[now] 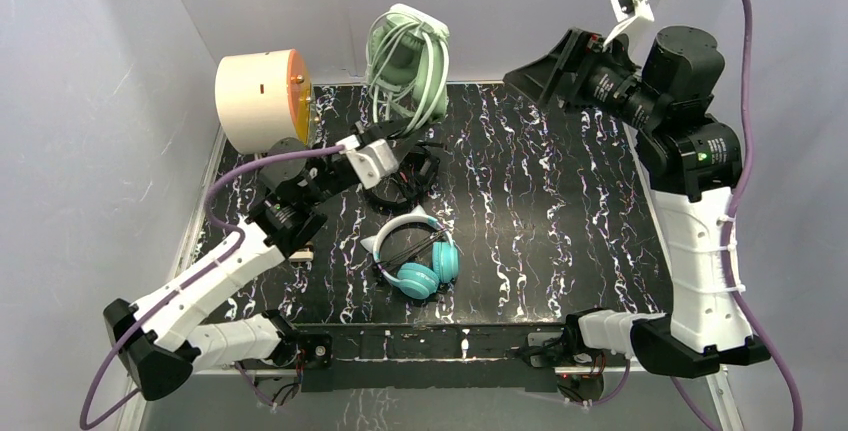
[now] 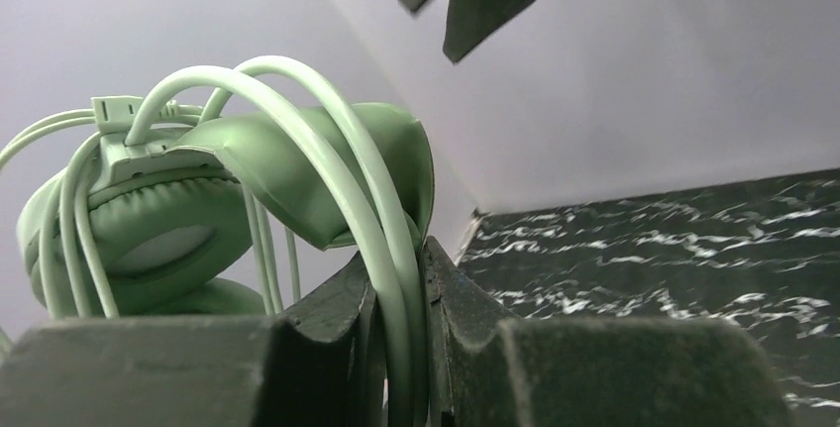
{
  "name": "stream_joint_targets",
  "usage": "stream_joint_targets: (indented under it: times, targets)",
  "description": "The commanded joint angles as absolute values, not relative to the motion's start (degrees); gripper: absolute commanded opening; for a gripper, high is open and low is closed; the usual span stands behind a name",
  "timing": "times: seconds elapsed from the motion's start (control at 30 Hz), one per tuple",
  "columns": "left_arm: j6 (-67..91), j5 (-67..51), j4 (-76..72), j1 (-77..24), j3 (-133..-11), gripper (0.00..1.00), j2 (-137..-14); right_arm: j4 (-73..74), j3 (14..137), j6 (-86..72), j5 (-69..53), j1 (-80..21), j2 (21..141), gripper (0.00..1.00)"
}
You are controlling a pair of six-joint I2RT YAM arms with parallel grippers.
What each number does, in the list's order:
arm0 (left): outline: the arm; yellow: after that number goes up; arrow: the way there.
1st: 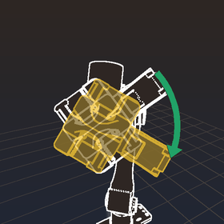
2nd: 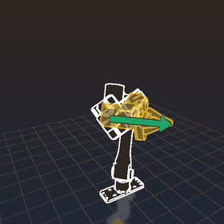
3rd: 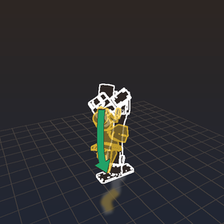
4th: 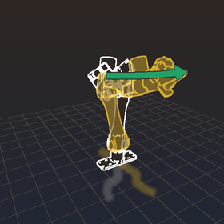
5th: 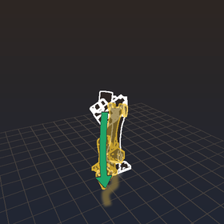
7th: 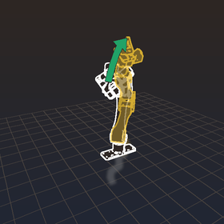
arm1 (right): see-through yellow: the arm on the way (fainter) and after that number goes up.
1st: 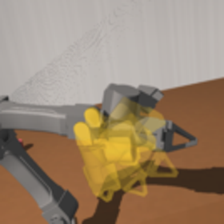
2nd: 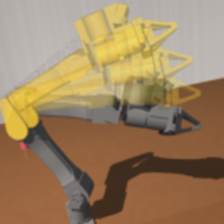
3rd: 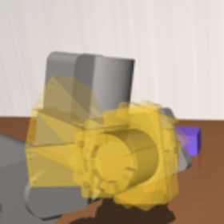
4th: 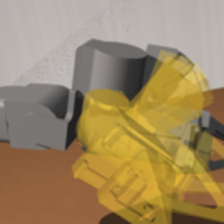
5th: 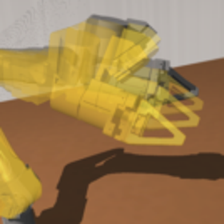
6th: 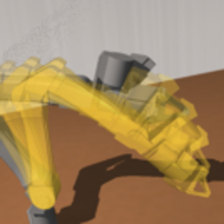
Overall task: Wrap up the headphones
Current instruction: Wrap the headphones cable around the headphones.
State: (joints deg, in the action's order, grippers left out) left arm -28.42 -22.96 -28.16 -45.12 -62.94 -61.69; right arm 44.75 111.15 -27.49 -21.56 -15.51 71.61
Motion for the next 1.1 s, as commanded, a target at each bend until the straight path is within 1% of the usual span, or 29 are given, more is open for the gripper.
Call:
stream_joint_targets:
  times: [0.0, 0.17, 0.3, 0.37, 0.5, 0.6, 0.67, 0.73, 0.8, 0.87, 0.97, 1.07]
  targets:
    - [-39.98, -18.47, -37.19, -45.08, -64.15, 0.00, -63.33, 27.02, 109.31, -39.29, -30.59, -15.53, 72.23, 0.96]
    - [-44.01, -16.44, -36.97, -45.34, -64.08, 0.00, -66.09, 22.12, 110.04, -42.26, -31.42, -15.72, 75.10, 0.93]
    - [-44.95, -15.43, -37.53, -45.54, -63.10, 0.00, -67.37, 25.43, 111.76, -41.09, -31.74, -16.66, 79.70, 0.94]
    - [-44.99, -15.09, -37.57, -45.70, -62.88, 0.00, -68.02, 28.22, 113.43, -39.83, -29.67, -18.15, 81.82, 0.97]
    - [-42.67, -13.88, -38.11, -45.87, -62.57, 0.00, -69.02, 33.96, 113.20, -38.66, -25.49, -19.48, 83.43, 0.99]
    - [-40.34, -12.81, -38.50, -45.97, -62.32, 0.00, -69.91, 33.62, 104.87, -41.77, -21.06, -19.49, 79.81, 0.99]
    - [-38.32, -11.60, -39.80, -46.10, -61.83, 0.00, -70.41, 32.83, 99.85, -42.09, -15.95, -19.38, 76.39, 0.99]
    - [-36.02, -10.10, -41.08, -46.35, -61.22, 0.00, -70.66, 33.44, 99.13, -40.36, -13.37, -19.18, 74.67, 0.99]
    - [-35.19, -9.13, -42.33, -46.67, -60.41, 0.00, -70.52, 37.82, 99.92, -38.49, -9.92, -19.09, 74.39, 0.99]
    - [-35.35, -8.35, -43.16, -47.01, -59.75, 0.00, -70.25, 41.22, 98.70, -40.03, -6.16, -18.47, 72.74, 0.99]
    - [-35.72, -8.18, -43.24, -47.21, -59.27, 0.00, -70.05, 38.80, 94.55, -48.67, -5.26, -18.03, 68.62, 0.99]
    - [-35.85, -8.81, -43.26, -47.36, -59.11, 0.00, -70.28, 34.85, 91.80, -57.73, -10.02, -18.09, 68.13, 0.99]
